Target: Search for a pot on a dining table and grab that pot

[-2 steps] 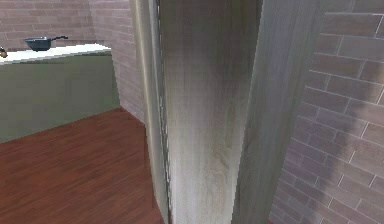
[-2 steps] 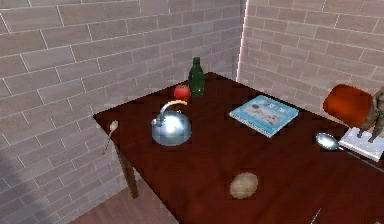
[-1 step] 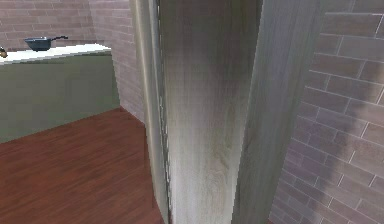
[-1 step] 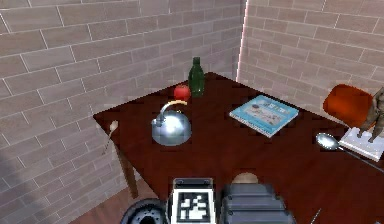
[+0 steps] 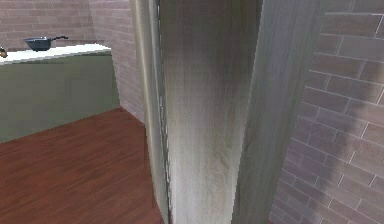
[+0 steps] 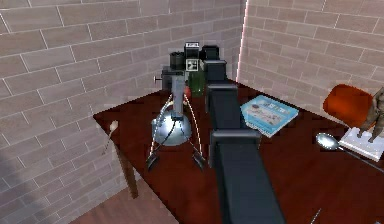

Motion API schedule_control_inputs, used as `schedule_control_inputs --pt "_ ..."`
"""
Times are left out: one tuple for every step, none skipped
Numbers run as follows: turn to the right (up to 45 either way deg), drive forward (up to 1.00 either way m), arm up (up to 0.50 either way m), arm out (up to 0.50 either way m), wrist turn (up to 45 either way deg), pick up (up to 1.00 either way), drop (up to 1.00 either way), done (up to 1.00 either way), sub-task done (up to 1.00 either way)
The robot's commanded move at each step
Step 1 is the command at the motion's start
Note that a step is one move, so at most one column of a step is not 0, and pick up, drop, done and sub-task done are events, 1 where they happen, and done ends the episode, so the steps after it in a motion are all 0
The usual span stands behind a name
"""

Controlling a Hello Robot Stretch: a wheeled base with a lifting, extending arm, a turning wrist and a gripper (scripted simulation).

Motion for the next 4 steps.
schedule_control_inputs --pt "0.0 0.0 0.0 0.0 45.0 0.0 0.0 0.0 0.0" --pt "0.0 0.0 0.0 0.0 45.0 0.0 0.0 0.0 0.0" --pt "0.0 0.0 0.0 0.0 45.0 0.0 0.0 0.0 0.0" --pt "0.0 0.0 0.0 0.0 33.0 0.0 0.0 0.0 0.0"
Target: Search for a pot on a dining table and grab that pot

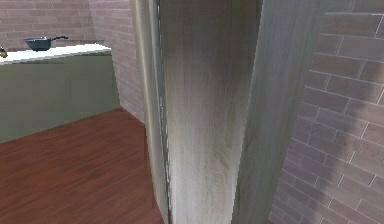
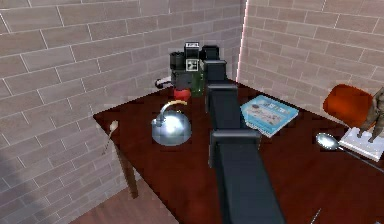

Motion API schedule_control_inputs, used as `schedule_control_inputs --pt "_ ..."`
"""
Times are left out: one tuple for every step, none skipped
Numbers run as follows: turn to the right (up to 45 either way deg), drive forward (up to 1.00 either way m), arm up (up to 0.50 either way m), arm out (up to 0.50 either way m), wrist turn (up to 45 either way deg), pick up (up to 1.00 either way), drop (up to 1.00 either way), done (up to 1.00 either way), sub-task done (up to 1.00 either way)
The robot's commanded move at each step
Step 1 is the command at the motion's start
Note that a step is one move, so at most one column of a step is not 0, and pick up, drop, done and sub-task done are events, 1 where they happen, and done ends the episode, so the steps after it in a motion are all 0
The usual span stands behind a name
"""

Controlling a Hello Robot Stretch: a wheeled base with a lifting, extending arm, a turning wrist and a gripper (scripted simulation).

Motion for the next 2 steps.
schedule_control_inputs --pt "0.0 0.0 -0.3 0.0 0.0 0.0 0.0 0.0 0.0" --pt "0.0 0.0 0.0 0.0 0.0 1.0 0.0 0.0 0.0"
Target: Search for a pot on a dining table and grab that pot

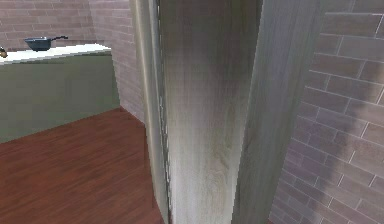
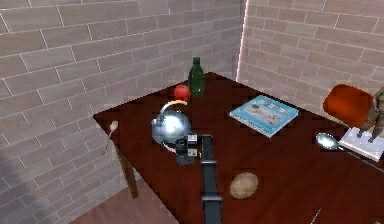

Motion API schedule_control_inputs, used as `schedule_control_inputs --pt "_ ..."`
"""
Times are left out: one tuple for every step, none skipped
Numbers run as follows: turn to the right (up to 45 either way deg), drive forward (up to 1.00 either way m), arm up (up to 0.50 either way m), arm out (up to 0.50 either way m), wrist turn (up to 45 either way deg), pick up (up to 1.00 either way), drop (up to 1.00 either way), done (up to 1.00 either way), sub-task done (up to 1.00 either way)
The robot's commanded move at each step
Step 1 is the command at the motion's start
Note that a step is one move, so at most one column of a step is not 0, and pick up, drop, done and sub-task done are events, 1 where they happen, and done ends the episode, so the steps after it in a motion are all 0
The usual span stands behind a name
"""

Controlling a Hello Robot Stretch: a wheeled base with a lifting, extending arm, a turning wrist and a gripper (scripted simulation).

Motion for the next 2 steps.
schedule_control_inputs --pt "0.0 0.0 0.1 0.0 0.0 0.0 0.0 0.0 0.0" --pt "0.0 0.0 0.0 0.0 0.0 0.0 0.0 1.0 0.0"
